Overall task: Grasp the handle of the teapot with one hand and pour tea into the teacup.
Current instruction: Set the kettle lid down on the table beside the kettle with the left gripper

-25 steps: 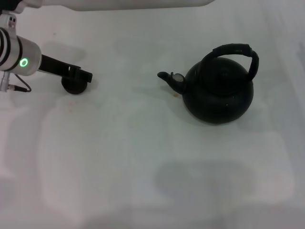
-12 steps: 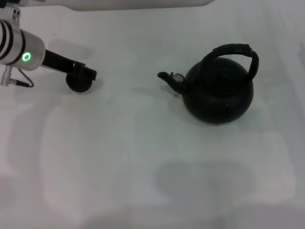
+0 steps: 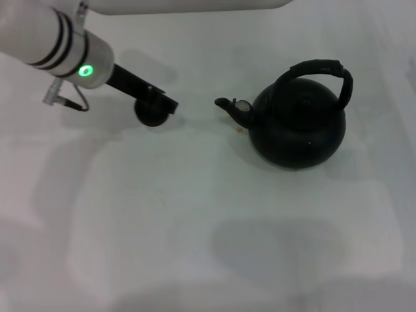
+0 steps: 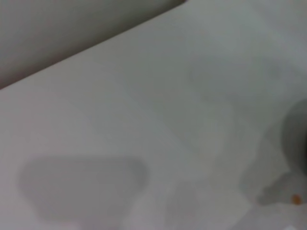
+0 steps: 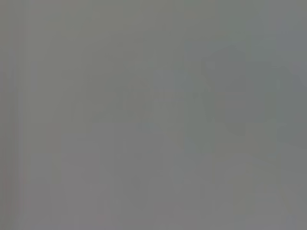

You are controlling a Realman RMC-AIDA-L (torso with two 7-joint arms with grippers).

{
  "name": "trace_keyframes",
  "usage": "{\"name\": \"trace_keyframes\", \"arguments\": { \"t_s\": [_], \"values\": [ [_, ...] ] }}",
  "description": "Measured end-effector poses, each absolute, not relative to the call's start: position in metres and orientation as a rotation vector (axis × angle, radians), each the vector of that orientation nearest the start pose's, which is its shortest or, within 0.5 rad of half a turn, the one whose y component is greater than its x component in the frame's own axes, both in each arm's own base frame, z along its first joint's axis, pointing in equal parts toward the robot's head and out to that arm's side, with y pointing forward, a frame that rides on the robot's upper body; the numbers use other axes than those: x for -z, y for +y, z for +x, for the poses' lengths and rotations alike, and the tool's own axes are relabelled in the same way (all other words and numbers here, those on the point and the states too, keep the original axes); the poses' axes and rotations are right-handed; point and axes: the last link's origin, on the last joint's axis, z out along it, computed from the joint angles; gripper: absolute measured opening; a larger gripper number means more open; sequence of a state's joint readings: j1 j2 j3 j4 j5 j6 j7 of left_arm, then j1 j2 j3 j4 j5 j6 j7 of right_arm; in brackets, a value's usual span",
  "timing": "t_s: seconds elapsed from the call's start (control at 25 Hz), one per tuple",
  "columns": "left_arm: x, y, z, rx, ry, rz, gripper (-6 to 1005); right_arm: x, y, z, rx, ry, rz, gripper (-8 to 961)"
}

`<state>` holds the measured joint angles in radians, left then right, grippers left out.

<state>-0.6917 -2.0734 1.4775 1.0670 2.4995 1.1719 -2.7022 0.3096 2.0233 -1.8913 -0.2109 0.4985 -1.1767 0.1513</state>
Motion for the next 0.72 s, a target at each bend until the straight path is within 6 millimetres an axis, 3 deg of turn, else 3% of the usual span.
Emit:
{"name": "trace_keyframes", "arguments": {
  "t_s": [0.28,0.72],
  "values": [
    [0.061,0.386,-0.16,-0.268,-0.99,-2.554,657,-0.032,0.309,0.366,-0.63,0.51,-1.477,874],
    [0.078,0.374,-0.156,-0.318,-0.935,-2.62,657,-0.033,0.31,0.366,-0.635,0.51,-1.474,874]
  ]
}}
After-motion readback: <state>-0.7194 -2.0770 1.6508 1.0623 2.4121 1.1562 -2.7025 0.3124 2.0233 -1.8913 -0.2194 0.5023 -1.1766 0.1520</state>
